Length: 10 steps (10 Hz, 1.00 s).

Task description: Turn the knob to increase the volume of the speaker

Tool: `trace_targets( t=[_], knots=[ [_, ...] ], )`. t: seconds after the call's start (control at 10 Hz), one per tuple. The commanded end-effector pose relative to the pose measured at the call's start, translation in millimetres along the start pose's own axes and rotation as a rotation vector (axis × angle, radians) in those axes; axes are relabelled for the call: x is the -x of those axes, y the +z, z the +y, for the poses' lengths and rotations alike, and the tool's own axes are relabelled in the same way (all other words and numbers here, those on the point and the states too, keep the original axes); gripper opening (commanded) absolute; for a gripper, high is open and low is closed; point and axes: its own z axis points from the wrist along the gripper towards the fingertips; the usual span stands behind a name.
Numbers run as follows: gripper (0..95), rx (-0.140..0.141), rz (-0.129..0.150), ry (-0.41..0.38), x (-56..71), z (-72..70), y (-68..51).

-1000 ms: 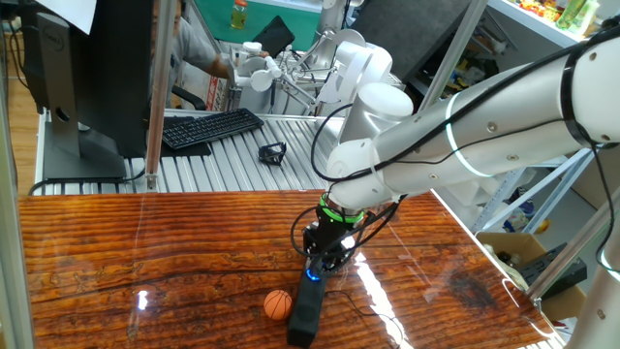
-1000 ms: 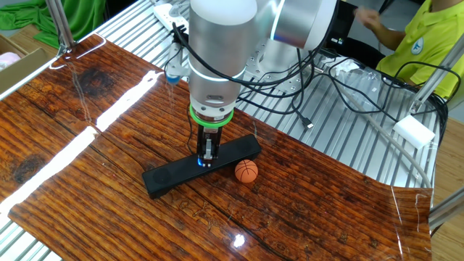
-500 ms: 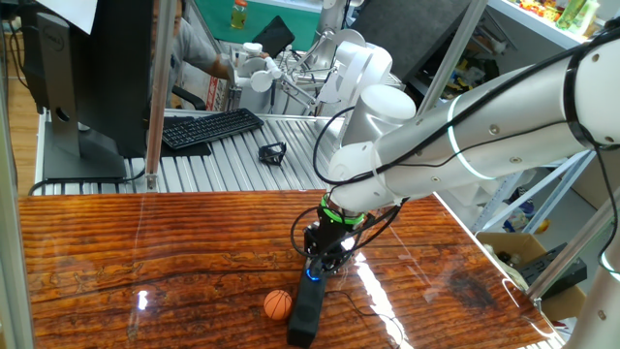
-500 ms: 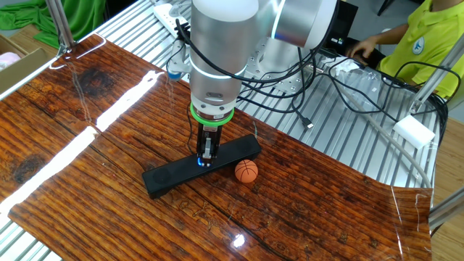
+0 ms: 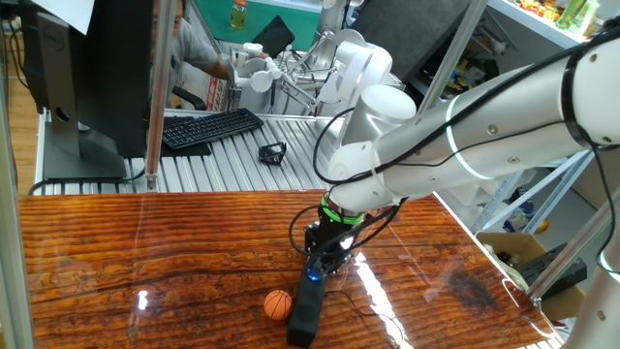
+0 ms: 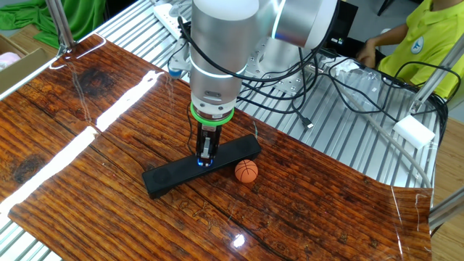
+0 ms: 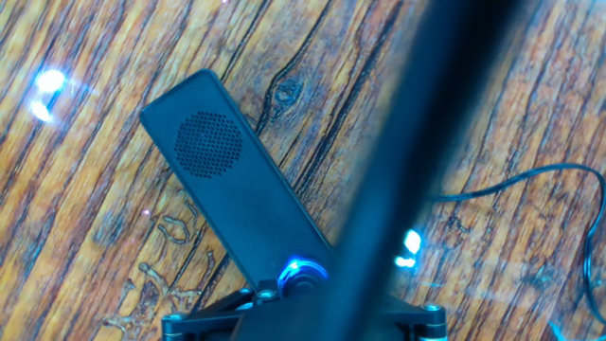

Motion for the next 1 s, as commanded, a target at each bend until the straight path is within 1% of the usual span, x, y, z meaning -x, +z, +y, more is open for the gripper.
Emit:
trace_targets(
  t=[0.1,0.6,0.8,1.0],
  knots=[
    [0.0,0.0,-0.002,0.017,0.2,-0.1,3.1],
    [0.0,0.009,0.0,0.074,0.4,-0.3,3.7],
    [0.0,0.004,-0.001,0.094,0.6,-0.3,3.8],
    [0.0,0.009,-0.001,0.111,0.8,-0.5,4.3]
  ],
)
